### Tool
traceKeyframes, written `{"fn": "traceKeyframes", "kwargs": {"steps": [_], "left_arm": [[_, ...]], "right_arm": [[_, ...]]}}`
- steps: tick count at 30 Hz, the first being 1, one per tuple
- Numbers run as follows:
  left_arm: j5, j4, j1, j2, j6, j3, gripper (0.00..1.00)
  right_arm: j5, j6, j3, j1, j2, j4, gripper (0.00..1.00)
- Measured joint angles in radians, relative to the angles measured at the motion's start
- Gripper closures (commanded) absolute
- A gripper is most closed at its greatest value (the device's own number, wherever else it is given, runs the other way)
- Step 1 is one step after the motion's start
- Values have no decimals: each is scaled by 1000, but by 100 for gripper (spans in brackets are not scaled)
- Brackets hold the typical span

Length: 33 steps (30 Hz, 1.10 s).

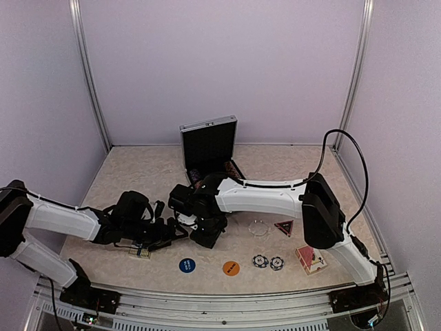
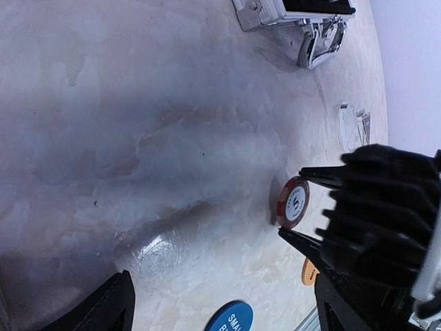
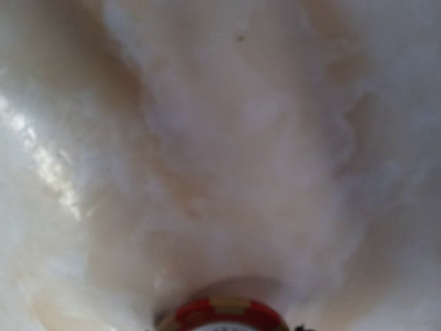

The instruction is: Pack up texas hold em set

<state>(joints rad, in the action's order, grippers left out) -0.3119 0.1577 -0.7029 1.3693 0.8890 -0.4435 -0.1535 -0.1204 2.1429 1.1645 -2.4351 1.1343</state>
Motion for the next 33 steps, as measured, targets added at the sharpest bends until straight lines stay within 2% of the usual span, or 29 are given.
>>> {"fn": "traceKeyframes", "kwargs": {"steps": [17,26,33], "left_arm": [[-217,316,6,205,42,-7,22],[-323,565,18,293,134,6,27],[-356,644,23,330,170,7,29]], "right_arm": [[-26,-1,-55,0,98,-30,58],[-25,-5,-115,1,161,-48,59],[-25,-11,-128,2,181,-48,59]]}}
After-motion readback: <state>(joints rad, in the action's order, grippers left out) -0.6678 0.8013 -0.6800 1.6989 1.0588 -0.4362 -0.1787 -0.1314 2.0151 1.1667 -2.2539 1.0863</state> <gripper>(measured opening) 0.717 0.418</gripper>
